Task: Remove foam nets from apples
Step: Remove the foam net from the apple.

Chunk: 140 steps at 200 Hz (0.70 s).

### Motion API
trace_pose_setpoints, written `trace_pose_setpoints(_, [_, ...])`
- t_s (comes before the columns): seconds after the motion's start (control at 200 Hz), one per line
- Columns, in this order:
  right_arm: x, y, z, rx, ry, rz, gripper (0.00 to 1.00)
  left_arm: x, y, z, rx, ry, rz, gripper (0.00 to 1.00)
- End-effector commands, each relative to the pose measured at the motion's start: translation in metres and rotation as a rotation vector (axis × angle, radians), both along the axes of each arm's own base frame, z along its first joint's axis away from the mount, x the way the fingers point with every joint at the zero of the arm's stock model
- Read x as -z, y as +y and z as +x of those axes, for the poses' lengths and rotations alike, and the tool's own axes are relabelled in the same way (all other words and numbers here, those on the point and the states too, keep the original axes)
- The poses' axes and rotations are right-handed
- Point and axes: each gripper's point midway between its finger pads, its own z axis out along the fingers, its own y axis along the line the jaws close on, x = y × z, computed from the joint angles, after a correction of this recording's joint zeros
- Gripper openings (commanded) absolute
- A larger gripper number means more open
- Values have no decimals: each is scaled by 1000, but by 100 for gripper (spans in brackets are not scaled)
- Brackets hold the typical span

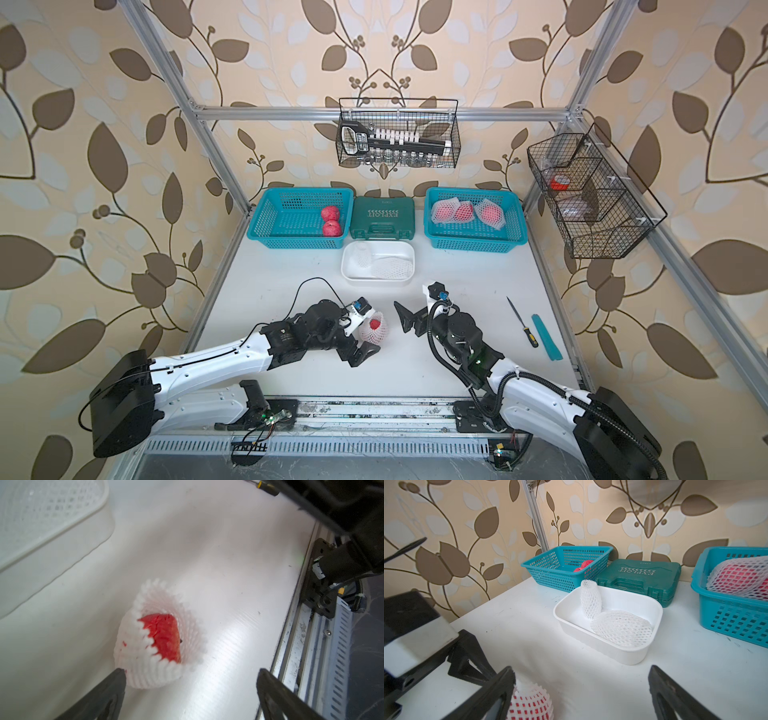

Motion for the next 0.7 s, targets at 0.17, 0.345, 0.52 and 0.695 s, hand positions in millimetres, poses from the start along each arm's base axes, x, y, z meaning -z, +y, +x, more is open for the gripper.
trace_pose_setpoints(0.17, [-10,3,-4,-31,-38,19,100,-19,-22,53,-93,-260,-78,96])
trace_pose_setpoints(0.345, [-10,2,-4,-24,-38,15,100,-14,-29,58,-89,-262,-75,78])
trace_pose_setpoints(0.52, [-10,-1,-2,-7,-34,11,100,-23,-25,53,-82,-277,-95,33])
trace_pose_setpoints(0.695, [-10,-3,-1,10,-31,9,100,-34,-22,45,-52,-278,-100,13])
